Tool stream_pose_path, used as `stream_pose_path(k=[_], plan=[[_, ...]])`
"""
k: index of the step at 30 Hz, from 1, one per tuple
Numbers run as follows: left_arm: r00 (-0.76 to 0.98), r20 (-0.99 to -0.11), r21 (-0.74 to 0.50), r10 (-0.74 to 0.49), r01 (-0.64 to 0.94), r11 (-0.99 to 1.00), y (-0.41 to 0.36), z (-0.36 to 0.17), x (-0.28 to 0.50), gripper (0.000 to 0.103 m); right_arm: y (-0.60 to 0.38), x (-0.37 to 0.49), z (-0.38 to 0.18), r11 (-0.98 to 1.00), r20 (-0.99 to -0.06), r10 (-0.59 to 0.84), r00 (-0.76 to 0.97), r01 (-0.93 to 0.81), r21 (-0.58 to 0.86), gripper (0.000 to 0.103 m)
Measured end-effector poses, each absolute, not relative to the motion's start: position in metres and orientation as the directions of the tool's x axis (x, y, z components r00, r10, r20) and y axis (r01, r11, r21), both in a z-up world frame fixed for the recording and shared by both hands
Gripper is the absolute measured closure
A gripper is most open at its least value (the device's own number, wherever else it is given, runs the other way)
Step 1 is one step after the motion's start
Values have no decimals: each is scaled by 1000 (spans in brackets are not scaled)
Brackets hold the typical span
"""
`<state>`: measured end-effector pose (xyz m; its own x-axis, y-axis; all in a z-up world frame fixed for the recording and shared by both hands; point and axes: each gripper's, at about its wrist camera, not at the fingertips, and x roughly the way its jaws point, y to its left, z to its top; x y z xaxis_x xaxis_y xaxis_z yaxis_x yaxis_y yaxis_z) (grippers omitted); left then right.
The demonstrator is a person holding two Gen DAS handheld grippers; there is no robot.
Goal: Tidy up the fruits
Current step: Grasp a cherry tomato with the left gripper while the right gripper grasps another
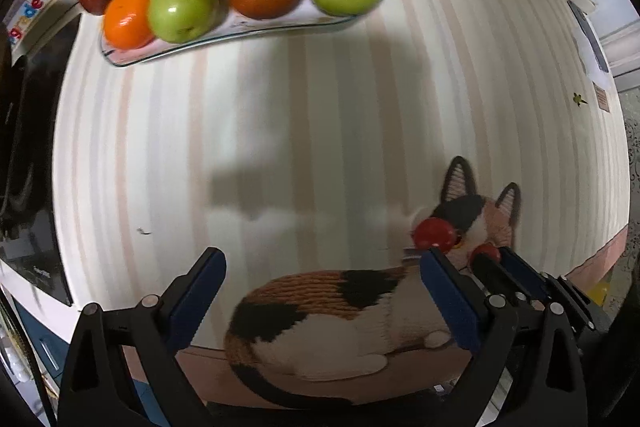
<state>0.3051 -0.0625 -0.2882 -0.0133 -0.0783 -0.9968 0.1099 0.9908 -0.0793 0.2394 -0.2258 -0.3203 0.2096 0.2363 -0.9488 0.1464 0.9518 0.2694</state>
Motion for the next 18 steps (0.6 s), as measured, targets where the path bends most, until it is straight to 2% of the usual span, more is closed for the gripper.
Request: stream_pose_path(k=[2, 5, 9, 12, 14, 16, 18], plan=[[-19, -996, -93, -91, 139, 986, -75, -291, 306, 3, -240, 237, -312, 947, -945, 237, 224, 164, 276, 76], [-16, -994, -110, -109, 206, 972, -101, -294, 305, 11, -260, 233, -302, 941, -943, 230, 240, 194, 278, 76], [-29, -995, -96, -92, 301, 949, -134, -307, 300, 39, -279, 230, -297, 936, -944, 213, 252, 225, 271, 76], [-44, -996, -91, -81, 329, 940, -148, -317, 295, 51, -288, 227, -297, 935, -946, 203, 252, 239, 264, 76], [-47, -996, -92, -81, 337, 937, -156, -321, 293, 53, -293, 225, -298, 934, -947, 201, 250, 243, 263, 76], [-46, -996, -90, -79, 342, 935, -154, -330, 290, 64, -295, 224, -299, 934, -948, 199, 248, 244, 260, 76], [-35, -996, -85, -78, 346, 934, -156, -330, 289, 69, -298, 224, -300, 933, -948, 200, 247, 246, 261, 76]])
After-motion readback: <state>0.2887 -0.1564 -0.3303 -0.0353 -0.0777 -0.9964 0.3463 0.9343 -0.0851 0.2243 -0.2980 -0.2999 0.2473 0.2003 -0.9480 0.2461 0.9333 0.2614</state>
